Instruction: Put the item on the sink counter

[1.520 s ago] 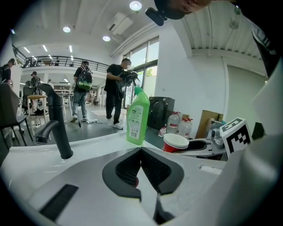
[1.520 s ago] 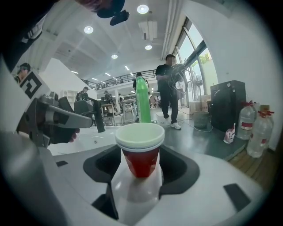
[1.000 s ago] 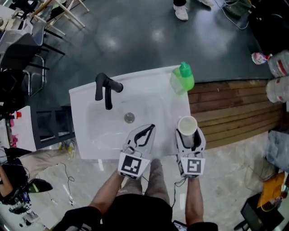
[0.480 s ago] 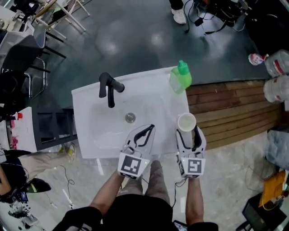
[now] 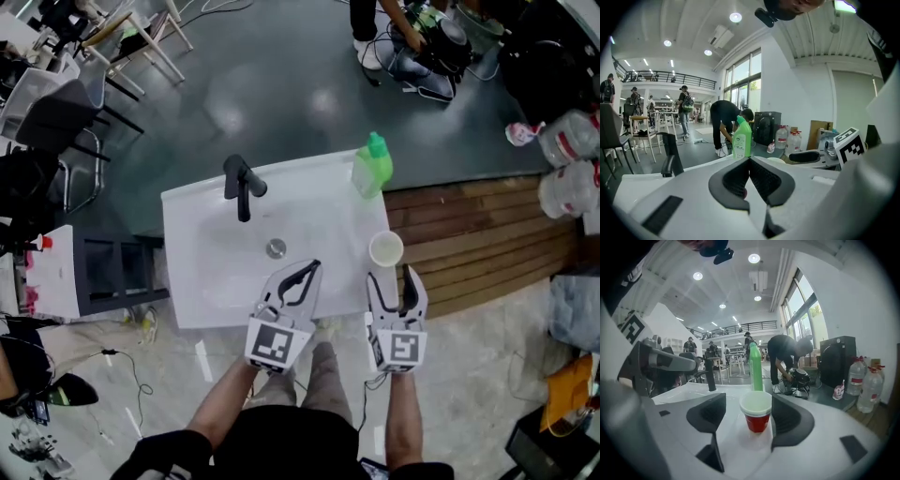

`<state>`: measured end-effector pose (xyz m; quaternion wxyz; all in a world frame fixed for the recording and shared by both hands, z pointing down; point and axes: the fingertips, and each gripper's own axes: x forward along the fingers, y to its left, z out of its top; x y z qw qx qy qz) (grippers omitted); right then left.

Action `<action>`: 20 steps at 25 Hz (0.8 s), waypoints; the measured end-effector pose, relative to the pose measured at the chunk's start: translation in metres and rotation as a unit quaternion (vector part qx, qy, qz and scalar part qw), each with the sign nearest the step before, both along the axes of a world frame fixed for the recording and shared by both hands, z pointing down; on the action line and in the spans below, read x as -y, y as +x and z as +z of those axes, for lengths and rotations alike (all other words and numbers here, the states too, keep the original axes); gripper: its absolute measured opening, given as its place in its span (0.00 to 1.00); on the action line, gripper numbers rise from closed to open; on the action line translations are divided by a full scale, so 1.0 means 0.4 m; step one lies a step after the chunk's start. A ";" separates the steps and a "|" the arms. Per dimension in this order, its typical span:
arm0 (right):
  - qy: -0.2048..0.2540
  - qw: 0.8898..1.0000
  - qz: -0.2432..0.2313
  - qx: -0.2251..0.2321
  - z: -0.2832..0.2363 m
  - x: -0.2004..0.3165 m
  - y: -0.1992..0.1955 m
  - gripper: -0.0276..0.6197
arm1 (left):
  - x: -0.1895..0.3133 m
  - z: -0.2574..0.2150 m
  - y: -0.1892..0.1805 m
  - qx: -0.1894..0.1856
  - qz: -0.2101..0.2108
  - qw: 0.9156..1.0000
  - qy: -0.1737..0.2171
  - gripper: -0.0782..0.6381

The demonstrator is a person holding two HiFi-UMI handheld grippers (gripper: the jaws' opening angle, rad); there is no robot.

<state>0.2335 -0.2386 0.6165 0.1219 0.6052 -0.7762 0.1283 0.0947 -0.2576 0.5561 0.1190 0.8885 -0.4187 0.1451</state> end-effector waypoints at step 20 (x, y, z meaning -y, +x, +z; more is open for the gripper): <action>0.073 0.997 0.005 0.006 -0.277 -0.107 -0.119 0.39 | -0.121 -0.235 -0.171 -0.010 -0.028 0.997 0.074 0.11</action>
